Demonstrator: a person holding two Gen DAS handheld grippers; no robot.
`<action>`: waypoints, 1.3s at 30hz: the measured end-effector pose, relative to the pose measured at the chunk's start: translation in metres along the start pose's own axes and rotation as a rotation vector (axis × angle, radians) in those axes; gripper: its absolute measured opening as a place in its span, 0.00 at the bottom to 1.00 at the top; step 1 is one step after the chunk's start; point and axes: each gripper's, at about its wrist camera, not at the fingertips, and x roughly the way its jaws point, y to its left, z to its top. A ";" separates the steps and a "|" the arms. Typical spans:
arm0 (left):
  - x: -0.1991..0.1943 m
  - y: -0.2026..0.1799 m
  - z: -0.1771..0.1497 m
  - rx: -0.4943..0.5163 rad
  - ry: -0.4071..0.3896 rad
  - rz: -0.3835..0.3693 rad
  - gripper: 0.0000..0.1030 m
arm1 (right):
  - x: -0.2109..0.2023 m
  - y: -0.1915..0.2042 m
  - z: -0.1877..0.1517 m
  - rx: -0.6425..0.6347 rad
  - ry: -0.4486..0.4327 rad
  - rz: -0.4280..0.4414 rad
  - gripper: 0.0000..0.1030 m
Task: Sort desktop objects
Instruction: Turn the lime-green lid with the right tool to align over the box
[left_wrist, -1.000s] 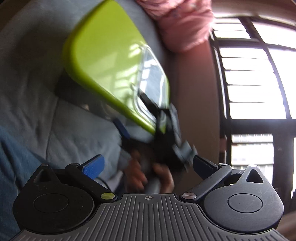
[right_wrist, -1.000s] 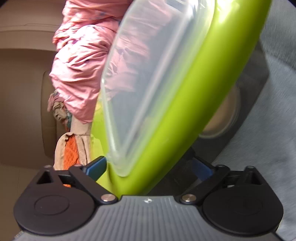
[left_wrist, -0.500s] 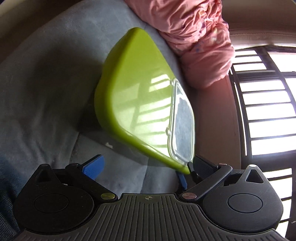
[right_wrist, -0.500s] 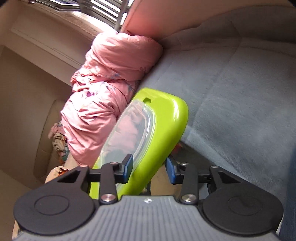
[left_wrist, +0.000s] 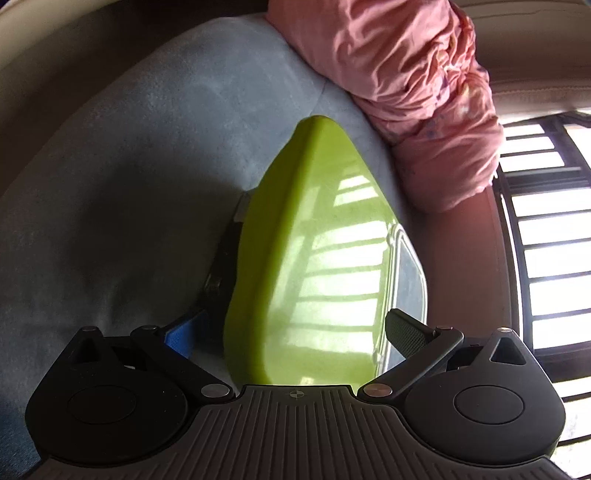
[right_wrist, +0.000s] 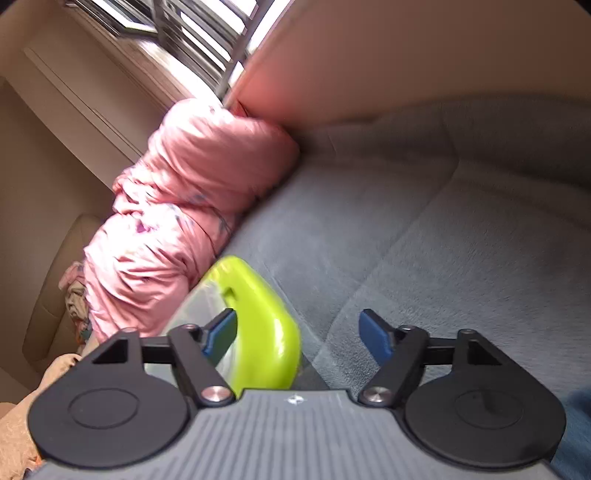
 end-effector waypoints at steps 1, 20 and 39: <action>0.001 -0.008 0.002 0.027 -0.008 0.003 1.00 | 0.009 -0.001 0.000 0.014 0.023 0.028 0.59; 0.009 -0.011 0.021 0.068 0.051 0.026 1.00 | -0.016 -0.032 0.000 0.132 -0.069 0.126 0.76; 0.031 -0.010 0.058 0.109 0.095 0.026 1.00 | 0.097 0.041 0.040 -0.187 0.449 0.178 0.66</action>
